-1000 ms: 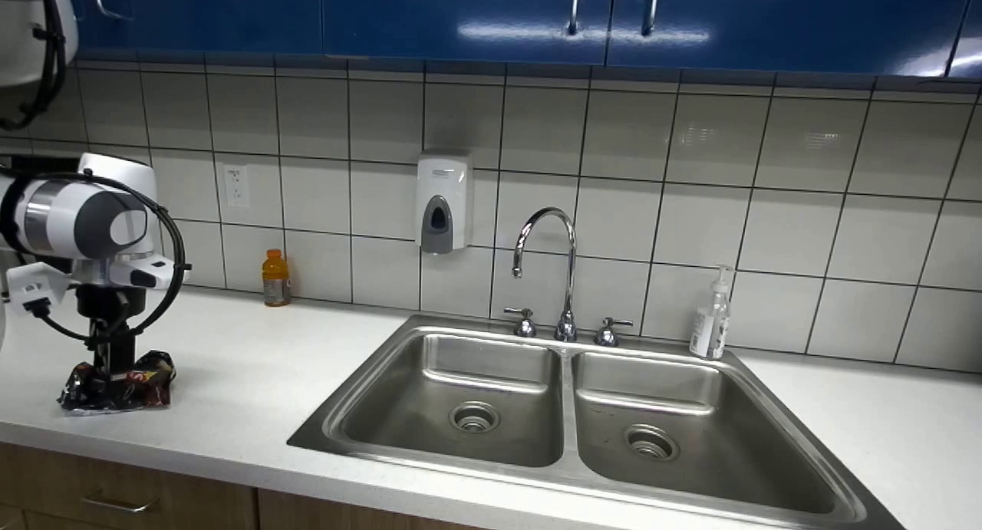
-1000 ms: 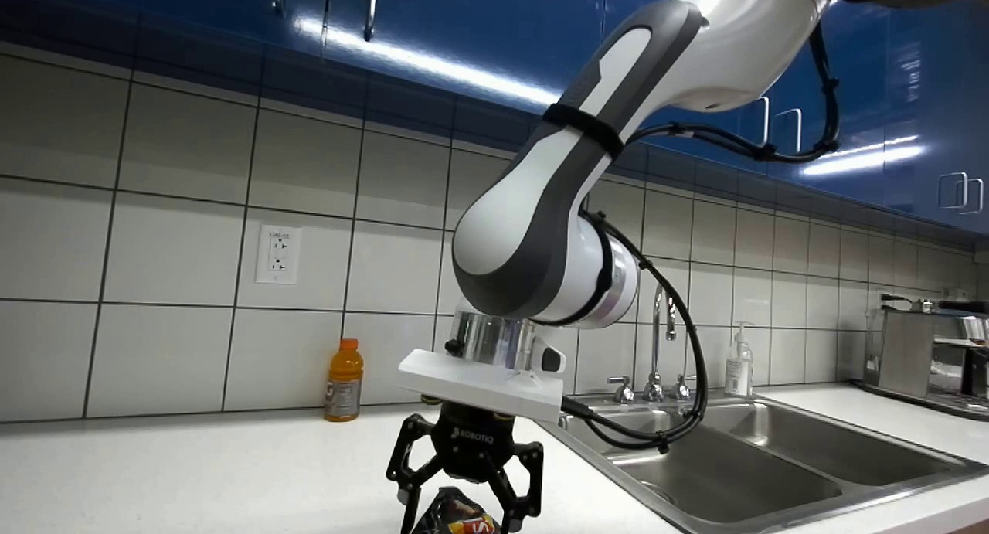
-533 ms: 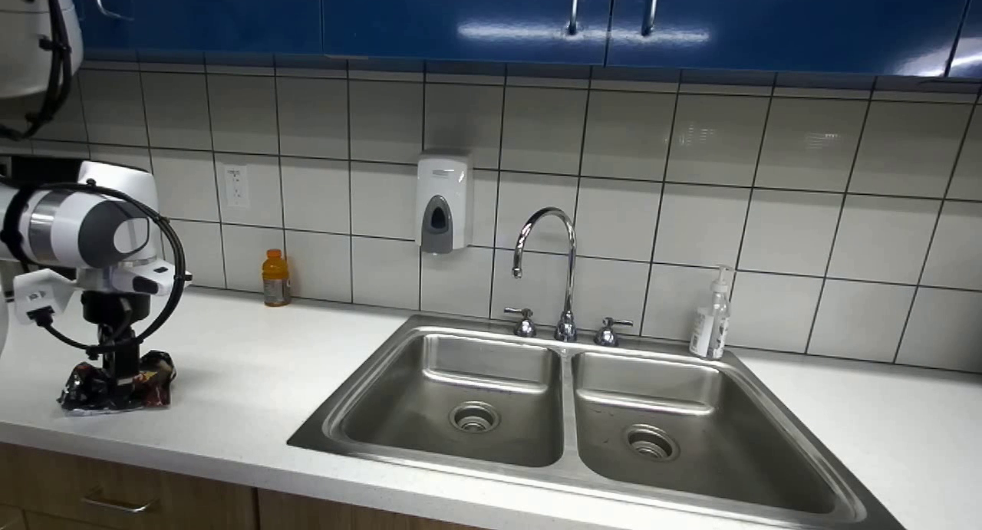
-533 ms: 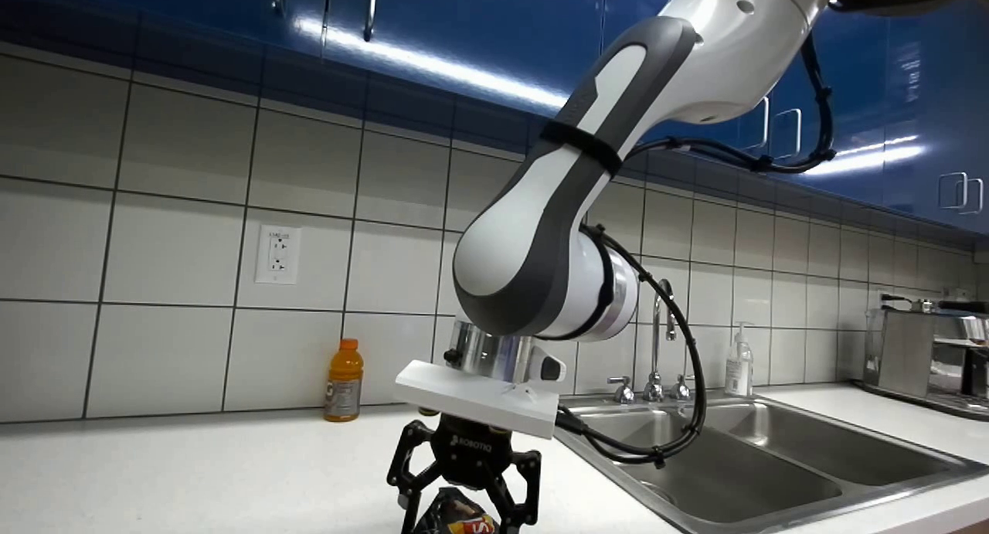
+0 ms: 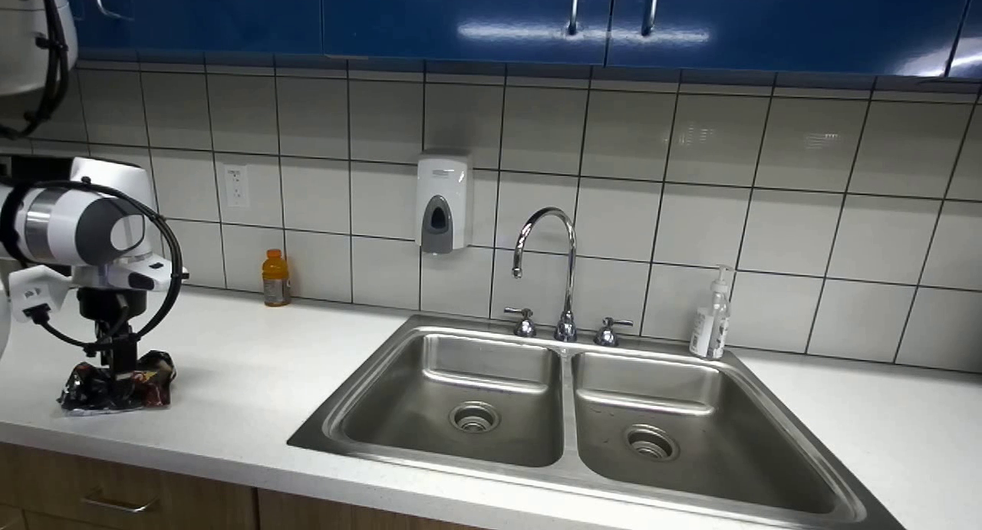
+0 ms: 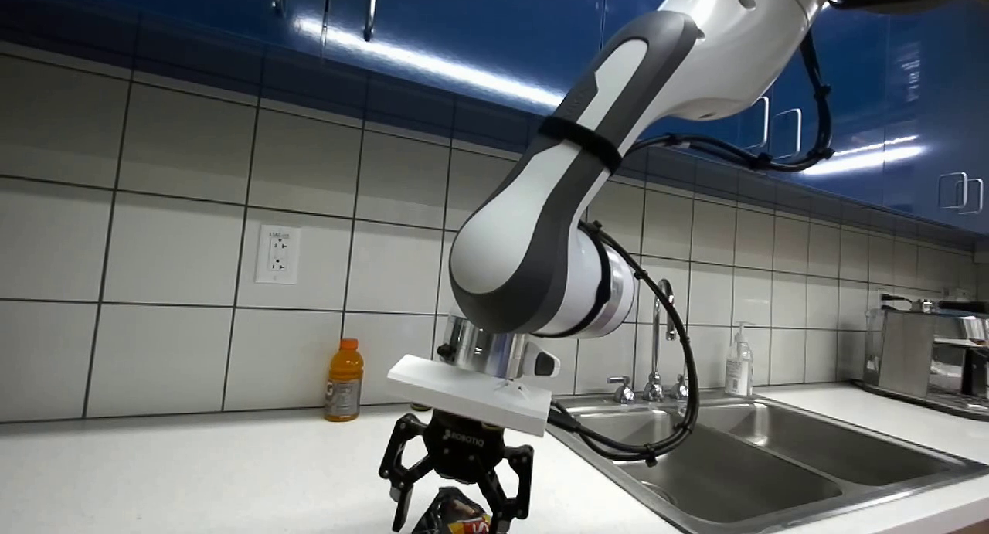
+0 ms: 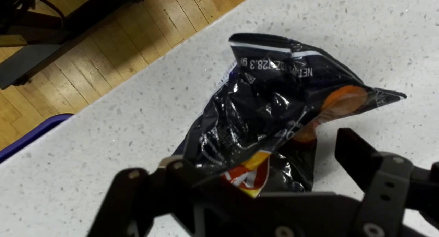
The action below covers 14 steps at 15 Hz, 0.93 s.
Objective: Put the black packet in the sink
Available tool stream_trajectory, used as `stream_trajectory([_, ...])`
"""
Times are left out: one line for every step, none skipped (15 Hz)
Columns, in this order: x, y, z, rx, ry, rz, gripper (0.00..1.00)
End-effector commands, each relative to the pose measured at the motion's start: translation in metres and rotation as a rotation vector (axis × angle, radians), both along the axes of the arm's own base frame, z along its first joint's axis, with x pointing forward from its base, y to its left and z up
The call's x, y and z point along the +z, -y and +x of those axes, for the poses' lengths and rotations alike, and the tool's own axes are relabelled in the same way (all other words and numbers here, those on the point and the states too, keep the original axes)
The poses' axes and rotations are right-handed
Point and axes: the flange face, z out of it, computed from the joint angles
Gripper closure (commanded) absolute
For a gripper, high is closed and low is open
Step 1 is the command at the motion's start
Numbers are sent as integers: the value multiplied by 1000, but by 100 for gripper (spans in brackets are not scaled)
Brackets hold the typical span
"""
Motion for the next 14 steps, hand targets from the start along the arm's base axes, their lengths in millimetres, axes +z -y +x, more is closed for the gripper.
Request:
stream_trajectory([10, -5, -1, -14, 19, -6, 0])
stream_trajectory([10, -6, -2, -15, 20, -6, 0])
stream_trajectory([11, -6, -2, -15, 20, -5, 0])
stream_trajectory([12, -6, -2, -15, 22, -7, 0])
stream_trajectory([12, -6, -2, -14, 22, -8, 0])
stream_trajectory([12, -5, -2, -15, 21, -9, 0])
stream_trajectory([11, -3, -3, -17, 18, -9, 0])
stream_trajectory([11, -3, -3, -17, 17, -8, 0])
stream_trajectory([11, -3, -3, -16, 17, -9, 0])
stream_trajectory([11, -3, -3, -15, 17, -8, 0])
stream_trajectory([11, -3, -3, -15, 16, -6, 0])
stream_trajectory([11, -4, -3, -15, 15, -5, 0])
stream_trajectory([11, -4, -3, -16, 16, -3, 17])
stream_trajectory([11, -4, -3, -13, 17, -2, 28])
